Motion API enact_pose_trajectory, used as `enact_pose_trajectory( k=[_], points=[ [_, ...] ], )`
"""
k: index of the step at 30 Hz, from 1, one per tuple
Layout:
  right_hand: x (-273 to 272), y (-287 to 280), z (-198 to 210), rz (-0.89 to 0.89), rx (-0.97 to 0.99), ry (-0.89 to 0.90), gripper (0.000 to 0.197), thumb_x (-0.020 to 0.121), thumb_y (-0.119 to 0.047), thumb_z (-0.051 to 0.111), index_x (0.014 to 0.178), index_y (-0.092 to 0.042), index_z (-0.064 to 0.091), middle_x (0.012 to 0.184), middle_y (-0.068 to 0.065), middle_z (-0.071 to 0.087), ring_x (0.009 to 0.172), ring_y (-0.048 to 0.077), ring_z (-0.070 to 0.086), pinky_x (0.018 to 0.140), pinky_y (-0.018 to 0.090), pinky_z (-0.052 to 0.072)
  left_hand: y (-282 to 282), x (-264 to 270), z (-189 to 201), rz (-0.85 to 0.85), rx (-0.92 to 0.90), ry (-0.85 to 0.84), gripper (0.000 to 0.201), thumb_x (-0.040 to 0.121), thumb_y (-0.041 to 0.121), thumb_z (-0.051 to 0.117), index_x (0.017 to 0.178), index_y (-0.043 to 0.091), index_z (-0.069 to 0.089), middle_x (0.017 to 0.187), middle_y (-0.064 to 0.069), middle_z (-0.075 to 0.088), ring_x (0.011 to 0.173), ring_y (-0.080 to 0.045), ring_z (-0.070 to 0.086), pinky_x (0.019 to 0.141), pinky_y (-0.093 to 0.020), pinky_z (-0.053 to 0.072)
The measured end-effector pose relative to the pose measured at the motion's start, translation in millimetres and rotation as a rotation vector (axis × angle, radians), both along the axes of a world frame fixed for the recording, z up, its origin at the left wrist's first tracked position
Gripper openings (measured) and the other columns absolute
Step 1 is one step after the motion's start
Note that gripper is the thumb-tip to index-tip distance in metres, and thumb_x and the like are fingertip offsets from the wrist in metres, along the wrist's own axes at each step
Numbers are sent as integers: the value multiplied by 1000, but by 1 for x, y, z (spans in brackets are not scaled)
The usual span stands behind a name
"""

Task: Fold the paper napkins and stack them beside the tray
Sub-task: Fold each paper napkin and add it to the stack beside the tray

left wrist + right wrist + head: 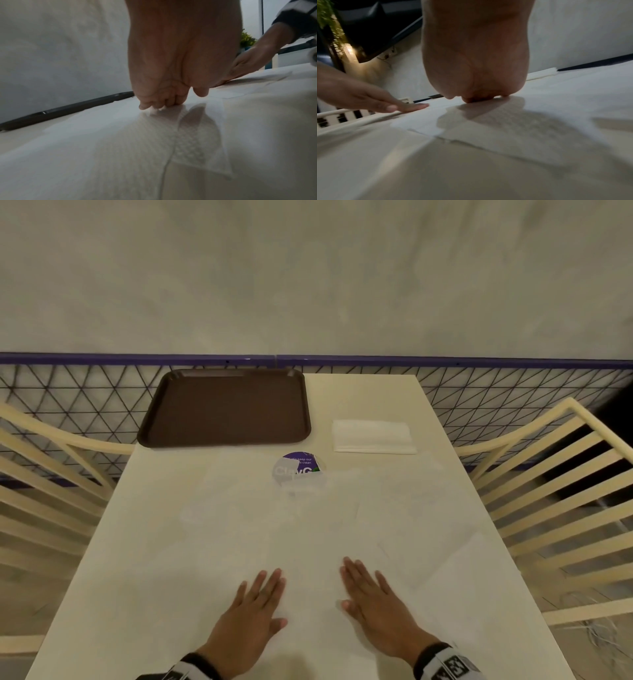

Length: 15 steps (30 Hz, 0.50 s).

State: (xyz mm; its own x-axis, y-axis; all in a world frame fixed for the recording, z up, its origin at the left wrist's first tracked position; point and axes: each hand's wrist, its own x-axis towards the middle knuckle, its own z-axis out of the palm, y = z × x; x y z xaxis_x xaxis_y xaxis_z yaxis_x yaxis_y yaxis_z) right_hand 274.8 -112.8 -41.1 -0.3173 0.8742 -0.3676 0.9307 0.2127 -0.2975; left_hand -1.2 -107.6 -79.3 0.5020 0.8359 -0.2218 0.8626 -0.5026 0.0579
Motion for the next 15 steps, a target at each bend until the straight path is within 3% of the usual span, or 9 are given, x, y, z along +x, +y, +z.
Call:
enact_pose_trajectory(
  k=[1, 3, 5, 7, 8, 9, 11, 13, 15],
  points=[
    [6, -2, 1, -4, 5, -17, 76, 84, -61, -11, 148, -23, 2, 148, -17, -18, 141, 4, -10, 104, 18, -21, -2, -2, 4, 22, -24, 2, 60, 98, 48, 2, 142, 18, 30, 158, 1, -6, 145, -18, -6, 114, -30, -7],
    [14, -2, -4, -11, 170, -46, 75, 83, -62, -12, 147, -24, 2, 146, -20, -21, 141, 5, -12, 102, 16, -22, 1, 1, 19, 24, 101, -13, 65, 99, 46, 0, 128, 14, 49, 157, 1, 14, 142, -25, 11, 116, -33, -8],
    [14, -3, -4, -43, 26, 33, 85, 73, -66, -16, 146, -24, -7, 145, -20, -26, 138, 1, -21, 105, 17, -23, 14, 11, 38, 30, 27, 73, 57, 97, 47, 22, 123, 13, 59, 148, -4, 38, 138, -29, 28, 118, -43, 3],
    [13, -1, 1, -51, -101, 92, 92, 66, -68, -18, 146, -23, -11, 145, -17, -27, 136, 0, -22, 110, 23, -18, 39, 28, 55, 26, 75, 70, 39, 62, 51, 79, 82, 17, 75, 106, -5, 70, 108, -24, 63, 110, -46, 29],
    [14, 0, 2, -48, -90, 105, 94, 65, -68, -18, 146, -23, -10, 145, -16, -26, 136, 0, -22, 109, 22, -18, 50, 41, 62, 13, 95, 21, 42, 35, 47, 92, 61, 20, 72, 81, 1, 73, 84, -19, 71, 100, -39, 38],
    [13, 0, -1, -45, -105, 104, 95, 64, -70, -18, 147, -23, -10, 145, -16, -26, 136, 0, -21, 107, 19, -20, 61, 49, 62, 5, 61, -27, 48, 21, 43, 94, 57, 22, 69, 73, 5, 71, 74, -16, 70, 91, -32, 40],
    [15, 2, -1, -63, -119, 135, 99, 61, -75, -19, 147, -25, -8, 145, -17, -26, 136, 0, -21, 101, 13, -25, 87, 69, 65, -1, -2, -153, 61, 38, 35, 93, 91, 18, 71, 103, 0, 67, 97, -16, 65, 91, -26, 42],
    [16, 2, 1, -71, -152, 157, 102, 60, -76, -19, 147, -25, -7, 145, -16, -25, 135, 0, -21, 104, 17, -22, 103, 87, 68, 68, -119, -197, 72, 71, 24, 77, 134, 16, 44, 139, -3, 42, 126, -21, 41, 102, -31, 34],
    [14, 4, 6, -80, -171, 158, 101, 60, -74, -17, 147, -24, -6, 146, -16, -24, 134, -1, -23, 109, 25, -15, 116, 96, 71, 87, -167, -57, 79, 76, 27, 73, 140, 17, 29, 139, -4, 36, 125, -25, 37, 100, -37, 34]
  ],
)
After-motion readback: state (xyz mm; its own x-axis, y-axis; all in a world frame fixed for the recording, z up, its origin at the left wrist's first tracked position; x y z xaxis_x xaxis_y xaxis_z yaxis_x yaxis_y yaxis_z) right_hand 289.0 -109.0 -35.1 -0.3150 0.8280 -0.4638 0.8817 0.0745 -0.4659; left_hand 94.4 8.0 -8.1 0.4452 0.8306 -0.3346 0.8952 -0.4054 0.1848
